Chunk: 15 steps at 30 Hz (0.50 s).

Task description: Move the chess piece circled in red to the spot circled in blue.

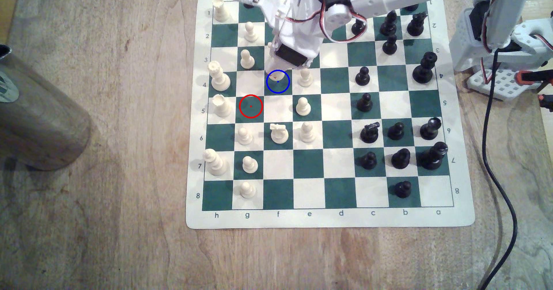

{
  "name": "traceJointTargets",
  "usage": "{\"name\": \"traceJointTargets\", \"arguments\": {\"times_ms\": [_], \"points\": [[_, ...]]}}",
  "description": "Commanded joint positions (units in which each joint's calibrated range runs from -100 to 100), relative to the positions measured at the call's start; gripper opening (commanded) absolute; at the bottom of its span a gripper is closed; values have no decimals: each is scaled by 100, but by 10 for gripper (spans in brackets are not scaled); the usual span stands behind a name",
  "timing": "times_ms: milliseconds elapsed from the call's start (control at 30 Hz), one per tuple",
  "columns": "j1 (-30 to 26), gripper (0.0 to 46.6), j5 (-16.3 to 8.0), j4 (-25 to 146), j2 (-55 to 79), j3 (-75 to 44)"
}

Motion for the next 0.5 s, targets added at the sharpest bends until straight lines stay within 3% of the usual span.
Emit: {"name": "traceJointTargets", "arguments": {"times_ms": [0,467], "points": [[-14,3,5,-158,41,-216],[-14,3,-49,-273,329,-433]]}}
